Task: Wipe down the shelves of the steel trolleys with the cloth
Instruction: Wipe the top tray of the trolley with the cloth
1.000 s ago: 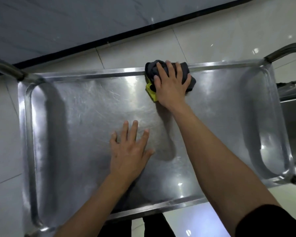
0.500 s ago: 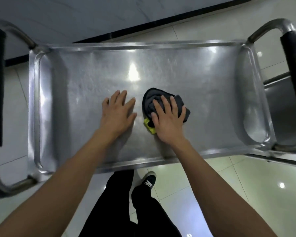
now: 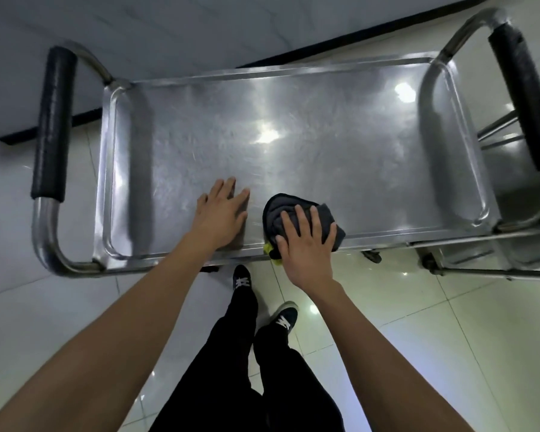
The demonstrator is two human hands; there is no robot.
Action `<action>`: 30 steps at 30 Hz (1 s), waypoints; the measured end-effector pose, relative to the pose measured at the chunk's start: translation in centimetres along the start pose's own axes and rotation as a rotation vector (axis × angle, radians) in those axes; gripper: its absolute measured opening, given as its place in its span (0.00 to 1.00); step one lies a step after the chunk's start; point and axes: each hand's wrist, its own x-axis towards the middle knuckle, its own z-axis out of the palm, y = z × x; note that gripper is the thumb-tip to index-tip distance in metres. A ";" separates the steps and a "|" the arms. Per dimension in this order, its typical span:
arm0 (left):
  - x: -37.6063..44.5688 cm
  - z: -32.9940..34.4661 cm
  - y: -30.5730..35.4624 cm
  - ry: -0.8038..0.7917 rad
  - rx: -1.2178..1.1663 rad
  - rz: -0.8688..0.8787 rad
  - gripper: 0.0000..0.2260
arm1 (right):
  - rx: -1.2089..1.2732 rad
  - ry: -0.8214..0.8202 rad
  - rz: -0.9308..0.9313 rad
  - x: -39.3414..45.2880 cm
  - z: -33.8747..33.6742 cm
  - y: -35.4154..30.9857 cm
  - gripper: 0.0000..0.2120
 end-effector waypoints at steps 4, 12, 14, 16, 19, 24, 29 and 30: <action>0.0 -0.4 0.1 -0.017 -0.008 0.000 0.25 | -0.004 -0.002 -0.003 0.9 0.0 -0.2 0.25; 3.7 -2.3 -5.2 0.070 -0.061 -0.151 0.27 | -0.072 0.025 -0.066 6.9 -1.1 -2.6 0.24; 5.6 -2.9 -6.9 0.094 -0.083 -0.162 0.26 | -0.073 0.034 -0.049 9.7 -1.6 -3.9 0.24; 7.6 -3.4 -8.3 0.113 -0.092 -0.171 0.26 | -0.063 0.040 -0.022 12.9 -2.2 -5.4 0.24; 10.0 -4.2 -9.8 0.129 -0.098 -0.186 0.26 | -0.062 0.053 0.022 18.5 -3.3 -7.9 0.24; 10.7 -4.2 -9.9 0.144 -0.089 -0.183 0.25 | -0.039 0.053 0.087 27.5 -5.0 -11.6 0.25; 11.1 -3.7 -9.9 0.122 -0.072 -0.183 0.25 | -0.026 0.083 0.044 35.6 -7.1 -13.9 0.26; 11.1 -3.6 -10.0 0.124 -0.070 -0.176 0.25 | -0.022 0.092 0.043 36.7 -7.4 -14.1 0.26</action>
